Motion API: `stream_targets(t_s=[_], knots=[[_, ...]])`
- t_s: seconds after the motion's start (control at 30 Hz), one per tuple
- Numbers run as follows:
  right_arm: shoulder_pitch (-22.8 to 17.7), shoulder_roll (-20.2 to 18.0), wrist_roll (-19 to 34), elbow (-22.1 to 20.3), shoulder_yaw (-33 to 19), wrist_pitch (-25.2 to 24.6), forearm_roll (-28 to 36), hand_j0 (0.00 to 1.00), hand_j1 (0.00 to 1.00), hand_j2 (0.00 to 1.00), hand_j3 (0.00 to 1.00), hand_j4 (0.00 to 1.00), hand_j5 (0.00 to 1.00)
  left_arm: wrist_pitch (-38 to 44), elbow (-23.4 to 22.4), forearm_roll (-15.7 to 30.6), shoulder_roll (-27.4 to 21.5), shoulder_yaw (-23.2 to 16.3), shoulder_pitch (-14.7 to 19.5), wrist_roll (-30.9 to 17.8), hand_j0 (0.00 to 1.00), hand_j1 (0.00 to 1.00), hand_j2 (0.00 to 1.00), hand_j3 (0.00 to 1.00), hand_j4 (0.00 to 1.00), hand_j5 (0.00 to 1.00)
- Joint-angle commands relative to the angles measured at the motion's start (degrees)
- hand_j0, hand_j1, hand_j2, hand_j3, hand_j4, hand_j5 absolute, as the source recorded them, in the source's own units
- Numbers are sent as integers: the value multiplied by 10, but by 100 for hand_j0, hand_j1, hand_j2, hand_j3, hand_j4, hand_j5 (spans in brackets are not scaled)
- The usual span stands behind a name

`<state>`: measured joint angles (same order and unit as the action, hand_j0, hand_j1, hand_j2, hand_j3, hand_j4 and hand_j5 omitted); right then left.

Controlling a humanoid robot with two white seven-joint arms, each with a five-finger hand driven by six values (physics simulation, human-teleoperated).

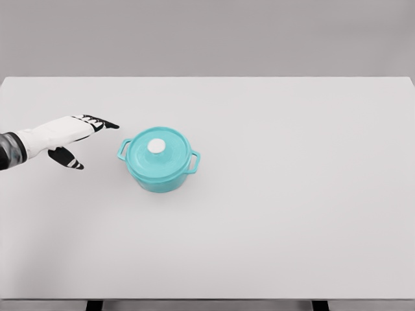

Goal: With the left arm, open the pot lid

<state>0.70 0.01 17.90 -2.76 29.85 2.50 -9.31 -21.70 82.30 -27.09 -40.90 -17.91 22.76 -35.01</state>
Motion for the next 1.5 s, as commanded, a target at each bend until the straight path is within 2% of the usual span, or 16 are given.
stream_targets(t_s=[0.0,0.27,0.33,0.37,0.4,0.43,0.47,0.5,0.53,0.6,0.67,0.7,0.8,0.9,1.3,1.47], knots=[[0,0,2,0,-1,1,1,100,100,100,100,100,100,1,1,2,-1,1,0,0,100,100,100,100,100,100],[-3,0,-1,-1,0,1,0,100,100,100,100,100,100,1,0,3,-20,-1,14,0,100,100,100,100,100,100],[-3,0,-1,-1,0,1,0,100,100,100,100,100,100,1,-3,2,-23,-2,29,0,100,100,100,100,100,100],[-3,0,-1,-1,0,1,0,100,100,100,100,100,100,1,-4,4,-31,-4,34,0,100,100,100,100,100,100],[-3,0,-1,-1,0,1,0,100,100,100,100,100,100,3,-4,27,-60,-23,47,0,100,100,100,100,100,100],[-3,0,-1,-1,0,1,0,100,100,100,100,100,100,11,-31,97,-96,-89,109,0,100,100,100,100,100,100],[-3,0,-1,-1,0,1,0,100,100,100,100,100,100,13,-41,142,-115,-184,173,0,100,100,100,100,100,100],[-3,0,-1,-1,0,1,0,100,100,100,100,100,100,5,-43,146,-116,-263,220,0,100,100,100,100,100,100],[-3,0,-1,-1,0,1,0,100,100,100,100,100,100,4,-39,147,-113,-295,237,0,100,100,100,100,100,100],[-3,0,-1,-1,0,1,0,100,100,100,100,100,100,1,-38,148,-82,-382,308,0,100,100,100,100,100,100],[-3,0,-1,-1,0,1,0,100,100,100,100,100,100,-15,-28,149,-52,-438,361,0,100,100,100,100,100,100],[-3,0,-1,-1,0,1,0,100,100,100,100,100,100,-14,-14,149,-45,-450,373,0,100,100,100,100,100,100],[-3,0,-1,-1,0,1,0,100,100,100,100,100,100,-10,35,152,-42,-452,374,0,100,100,100,100,100,100],[-3,0,-1,-1,0,1,0,100,100,100,100,100,100,-13,68,205,-45,-458,377,0,100,100,100,100,100,100],[-3,0,-1,-1,0,1,0,100,100,100,100,100,100,6,66,207,-45,-479,388,0,100,100,100,100,100,100],[-3,0,-1,-1,0,1,0,100,100,100,100,100,100,6,56,195,-40,-489,389,0,86,86,86,86,86,86]])
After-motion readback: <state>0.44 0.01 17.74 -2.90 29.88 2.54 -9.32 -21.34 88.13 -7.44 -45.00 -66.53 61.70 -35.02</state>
